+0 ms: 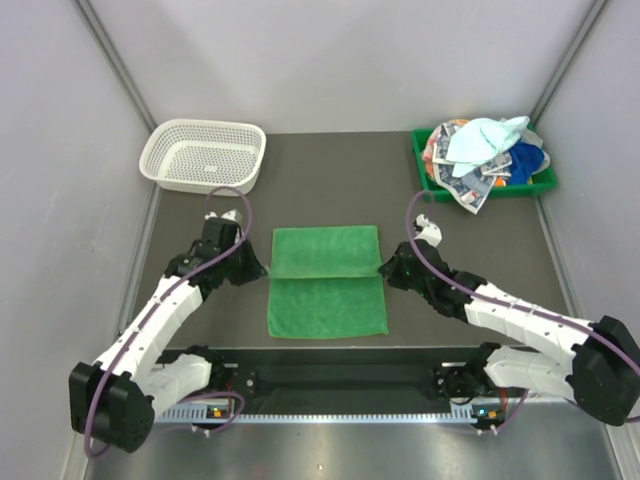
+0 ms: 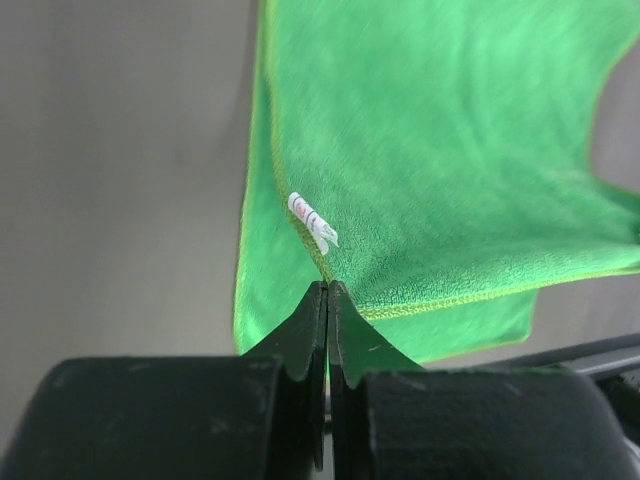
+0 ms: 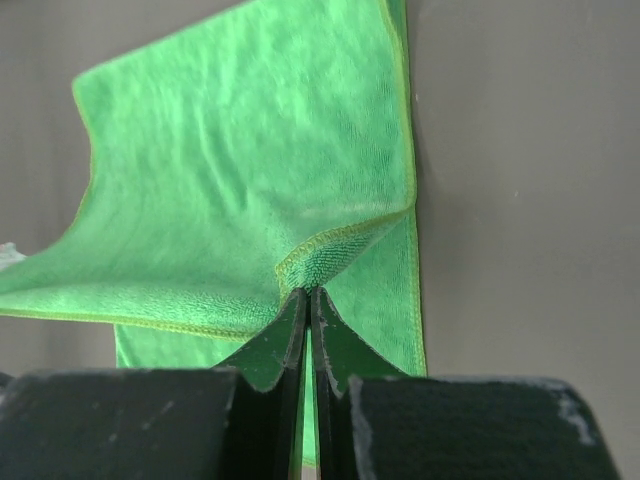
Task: Fold and stack the towels
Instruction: Fold the towel
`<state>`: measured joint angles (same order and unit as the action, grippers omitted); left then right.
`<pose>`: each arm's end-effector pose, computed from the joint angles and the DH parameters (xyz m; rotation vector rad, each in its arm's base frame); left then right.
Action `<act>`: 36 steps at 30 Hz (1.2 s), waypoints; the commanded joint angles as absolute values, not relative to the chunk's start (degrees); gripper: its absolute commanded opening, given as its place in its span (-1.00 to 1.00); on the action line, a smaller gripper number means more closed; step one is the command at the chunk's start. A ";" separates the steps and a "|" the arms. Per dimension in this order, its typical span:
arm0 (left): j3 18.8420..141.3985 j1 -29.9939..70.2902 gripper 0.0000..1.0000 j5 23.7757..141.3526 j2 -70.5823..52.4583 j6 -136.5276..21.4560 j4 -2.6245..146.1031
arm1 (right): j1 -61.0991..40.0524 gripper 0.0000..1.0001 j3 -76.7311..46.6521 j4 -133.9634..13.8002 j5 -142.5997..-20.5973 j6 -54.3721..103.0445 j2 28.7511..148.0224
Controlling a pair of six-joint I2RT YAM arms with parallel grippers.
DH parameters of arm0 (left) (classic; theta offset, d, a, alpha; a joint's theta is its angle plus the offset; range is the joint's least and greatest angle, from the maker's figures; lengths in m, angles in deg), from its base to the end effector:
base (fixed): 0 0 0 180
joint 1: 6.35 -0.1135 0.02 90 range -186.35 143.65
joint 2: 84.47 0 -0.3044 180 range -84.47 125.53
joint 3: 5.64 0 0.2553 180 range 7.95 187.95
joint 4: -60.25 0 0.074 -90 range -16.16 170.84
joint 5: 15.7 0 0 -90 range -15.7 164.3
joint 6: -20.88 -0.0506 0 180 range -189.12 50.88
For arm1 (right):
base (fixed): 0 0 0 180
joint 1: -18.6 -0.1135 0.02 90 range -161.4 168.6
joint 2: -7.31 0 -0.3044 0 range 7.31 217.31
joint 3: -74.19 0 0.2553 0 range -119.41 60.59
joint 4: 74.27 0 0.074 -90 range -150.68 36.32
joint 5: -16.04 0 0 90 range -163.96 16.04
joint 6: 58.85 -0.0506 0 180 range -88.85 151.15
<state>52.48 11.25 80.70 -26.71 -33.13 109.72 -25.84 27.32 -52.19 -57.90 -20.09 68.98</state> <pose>0.1835 -0.0641 0.2786 -0.3479 2.4749 -0.5446 0.1672 0.1444 0.2426 0.2920 2.2379 0.6211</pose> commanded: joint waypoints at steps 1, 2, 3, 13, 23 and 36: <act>49.18 10.96 -1.00 82.12 -27.34 -30.71 109.18 | -27.45 -1.00 28.60 -55.58 -57.35 -22.11 69.97; 48.65 10.96 -1.00 82.30 -26.99 -30.53 109.00 | -27.71 -1.00 29.04 -55.93 -57.35 -22.28 70.32; 48.12 10.96 -1.00 82.74 -26.73 -30.44 108.91 | -27.80 -1.00 29.13 -56.19 -57.52 -22.55 71.11; 56.02 10.88 -1.00 82.57 -26.81 -32.73 115.85 | -28.86 -1.00 26.14 -52.25 -55.94 -21.41 68.31; 61.39 10.88 -1.00 83.00 -29.10 -33.61 120.69 | -31.14 -1.00 24.38 -47.67 -54.18 -22.37 62.33; 56.39 10.88 -1.00 86.51 -31.21 -31.07 120.43 | -34.48 -1.00 27.72 -47.49 -52.95 -26.59 60.92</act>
<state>58.52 11.21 84.35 -30.12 -32.65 120.80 -32.88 26.90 -46.68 -54.45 -24.46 61.52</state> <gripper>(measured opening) 0.012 0.008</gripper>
